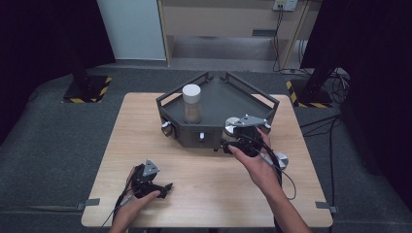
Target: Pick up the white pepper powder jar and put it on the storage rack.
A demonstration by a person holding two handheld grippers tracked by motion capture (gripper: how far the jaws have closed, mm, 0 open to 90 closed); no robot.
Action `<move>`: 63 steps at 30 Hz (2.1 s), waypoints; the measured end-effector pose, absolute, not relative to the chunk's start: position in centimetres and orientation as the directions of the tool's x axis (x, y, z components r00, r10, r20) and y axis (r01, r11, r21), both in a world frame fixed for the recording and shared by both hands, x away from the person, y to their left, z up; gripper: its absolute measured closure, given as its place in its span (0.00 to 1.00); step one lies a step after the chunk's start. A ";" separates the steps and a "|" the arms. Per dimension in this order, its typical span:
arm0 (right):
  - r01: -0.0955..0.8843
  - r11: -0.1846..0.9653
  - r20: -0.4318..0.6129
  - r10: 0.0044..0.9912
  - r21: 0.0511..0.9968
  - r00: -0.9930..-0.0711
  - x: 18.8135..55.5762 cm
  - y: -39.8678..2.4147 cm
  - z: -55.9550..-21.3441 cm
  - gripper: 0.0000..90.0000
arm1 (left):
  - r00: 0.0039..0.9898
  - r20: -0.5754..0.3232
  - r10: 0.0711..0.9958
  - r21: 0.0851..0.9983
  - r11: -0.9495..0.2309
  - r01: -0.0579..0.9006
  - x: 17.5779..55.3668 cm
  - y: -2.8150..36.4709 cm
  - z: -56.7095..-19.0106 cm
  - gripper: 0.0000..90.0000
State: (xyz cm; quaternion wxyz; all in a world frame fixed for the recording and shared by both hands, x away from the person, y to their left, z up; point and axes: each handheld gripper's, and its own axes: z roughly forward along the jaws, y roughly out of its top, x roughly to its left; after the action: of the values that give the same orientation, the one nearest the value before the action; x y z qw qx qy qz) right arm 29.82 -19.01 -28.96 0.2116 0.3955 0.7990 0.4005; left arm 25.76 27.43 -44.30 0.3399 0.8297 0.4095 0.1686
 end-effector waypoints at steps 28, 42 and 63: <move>0.452 0.332 -0.017 0.820 0.828 -0.572 32.1 -18.4 -27.5 0.34 | 0.608 0.002 0.794 0.701 -0.435 0.566 25.8 27.4 -44.3 0.00; 0.455 0.330 -0.024 0.830 0.827 -0.558 33.9 -17.8 -27.0 0.34 | 0.606 0.002 0.795 0.701 -0.434 0.567 25.7 27.4 -44.3 0.00; 0.467 0.316 -0.013 0.839 0.826 -0.545 36.0 -17.0 -27.0 0.34 | 0.606 0.001 0.796 0.701 -0.433 0.567 25.7 27.4 -44.3 0.00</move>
State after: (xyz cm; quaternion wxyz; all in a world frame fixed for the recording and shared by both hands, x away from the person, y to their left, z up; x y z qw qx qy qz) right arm 36.05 -17.02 -27.02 0.2280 0.4192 0.7784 0.4079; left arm 25.73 27.38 -44.28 0.3391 0.8294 0.4107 0.1686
